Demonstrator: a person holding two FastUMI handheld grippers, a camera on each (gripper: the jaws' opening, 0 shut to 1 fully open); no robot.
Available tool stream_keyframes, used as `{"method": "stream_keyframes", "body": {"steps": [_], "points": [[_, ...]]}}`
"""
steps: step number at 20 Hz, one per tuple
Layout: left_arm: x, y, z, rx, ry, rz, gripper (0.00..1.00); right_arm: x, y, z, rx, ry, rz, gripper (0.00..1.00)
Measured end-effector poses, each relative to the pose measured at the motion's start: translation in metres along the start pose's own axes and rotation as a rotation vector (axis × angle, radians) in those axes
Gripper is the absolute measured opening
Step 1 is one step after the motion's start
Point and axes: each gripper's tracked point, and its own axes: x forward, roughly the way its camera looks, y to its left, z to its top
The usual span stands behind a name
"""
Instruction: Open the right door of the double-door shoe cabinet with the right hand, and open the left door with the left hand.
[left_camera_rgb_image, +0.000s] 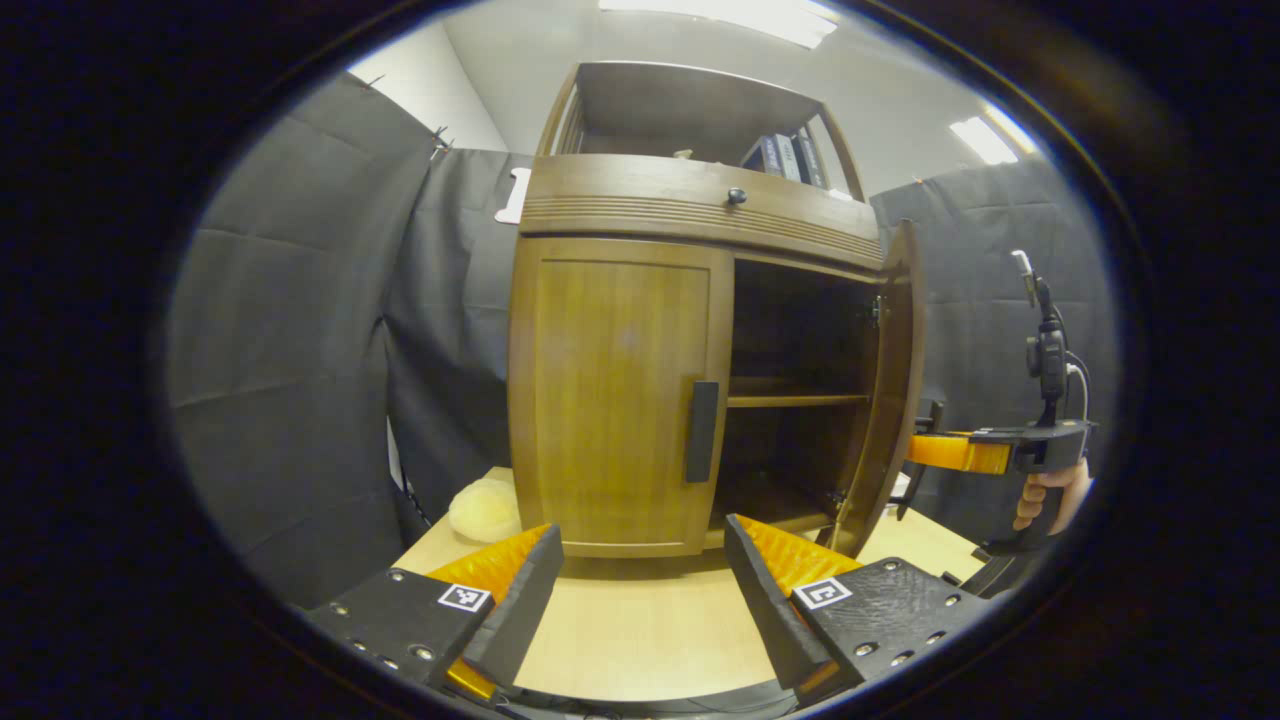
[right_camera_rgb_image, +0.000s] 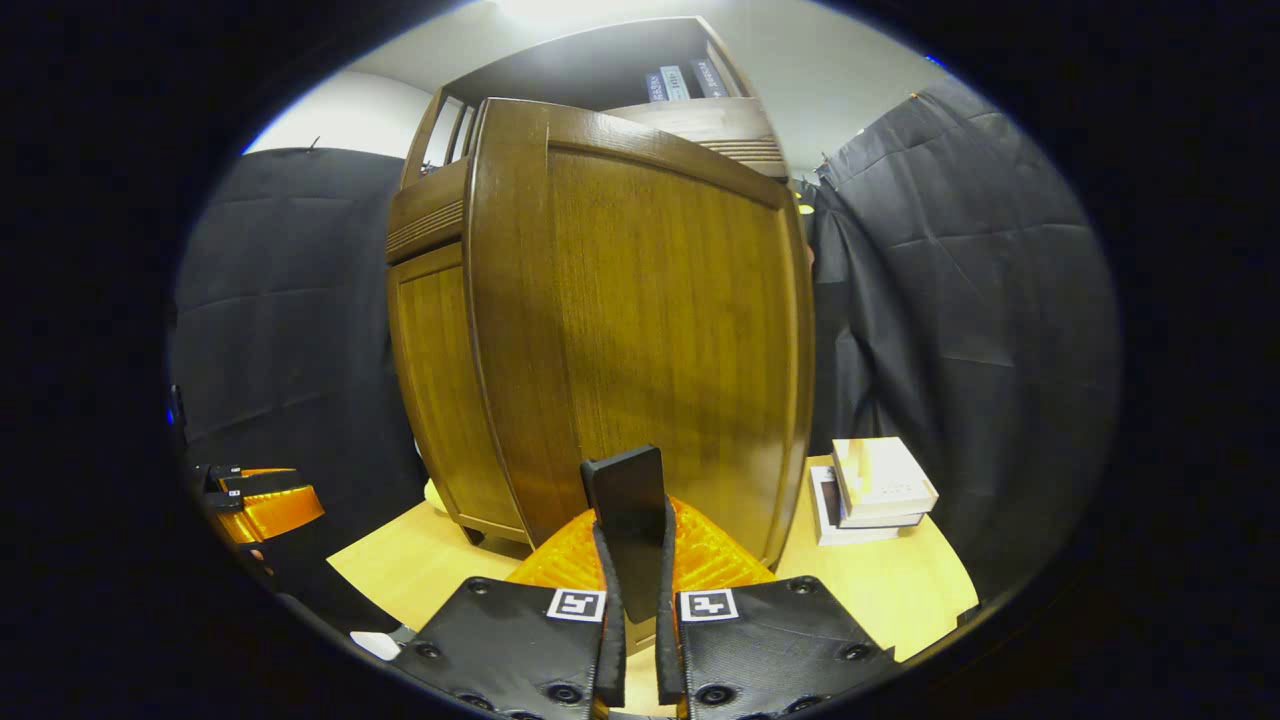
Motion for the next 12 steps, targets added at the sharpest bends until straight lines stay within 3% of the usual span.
{"method": "stream_keyframes", "body": {"steps": [7,12], "points": [[0.021,-0.037,0.001,0.015,0.022,-0.081,0.95,0.0,-0.015,0.009,0.064,-0.012,-0.097,0.13],[0.028,-0.054,-0.005,0.033,0.034,-0.121,0.92,-0.018,-0.081,0.011,0.156,-0.028,-0.165,0.1]]}}
